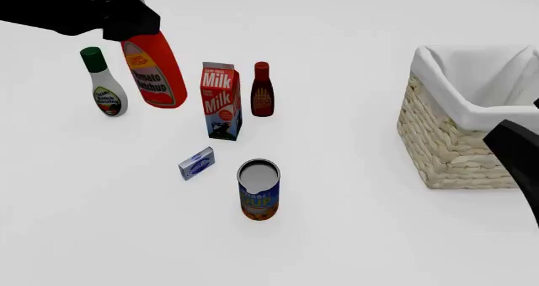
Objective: Pick the ketchup and place it in the basket.
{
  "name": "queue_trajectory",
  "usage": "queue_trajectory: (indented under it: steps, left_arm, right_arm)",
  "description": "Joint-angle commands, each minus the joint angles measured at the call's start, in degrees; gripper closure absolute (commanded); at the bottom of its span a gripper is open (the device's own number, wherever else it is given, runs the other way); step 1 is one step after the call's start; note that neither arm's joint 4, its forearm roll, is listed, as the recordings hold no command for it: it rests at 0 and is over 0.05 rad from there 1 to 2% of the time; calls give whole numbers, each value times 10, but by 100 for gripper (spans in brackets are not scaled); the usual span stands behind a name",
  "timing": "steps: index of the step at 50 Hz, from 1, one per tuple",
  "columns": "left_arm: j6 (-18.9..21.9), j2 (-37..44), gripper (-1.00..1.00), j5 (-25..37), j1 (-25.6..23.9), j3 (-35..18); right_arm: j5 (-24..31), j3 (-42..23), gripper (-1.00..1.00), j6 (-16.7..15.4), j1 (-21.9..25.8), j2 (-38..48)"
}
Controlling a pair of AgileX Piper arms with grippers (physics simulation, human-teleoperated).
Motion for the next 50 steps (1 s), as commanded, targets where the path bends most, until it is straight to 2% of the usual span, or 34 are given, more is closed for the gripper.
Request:
queue_trajectory:
  steps: [1,10,19,20,21,23,50]
  left_arm:
    - [13,-8,100,16,-39,-2]
    - [17,-6,100,24,-76,-3]
    - [19,3,100,27,-106,-7]
    - [16,4,100,28,-108,-8]
    - [19,5,100,28,-112,-9]
    - [18,6,100,30,-120,-9]
    - [13,12,100,33,-180,0]
  right_arm:
    - [-17,-33,-100,-25,69,79]
    - [-30,-53,-100,-34,108,144]
    - [-39,-70,-100,-23,130,193]
    - [-38,-74,-100,-15,136,195]
    - [-38,-77,-100,-23,138,202]
    - [-39,-84,-100,-7,142,208]
    - [-78,-121,-100,7,194,304]
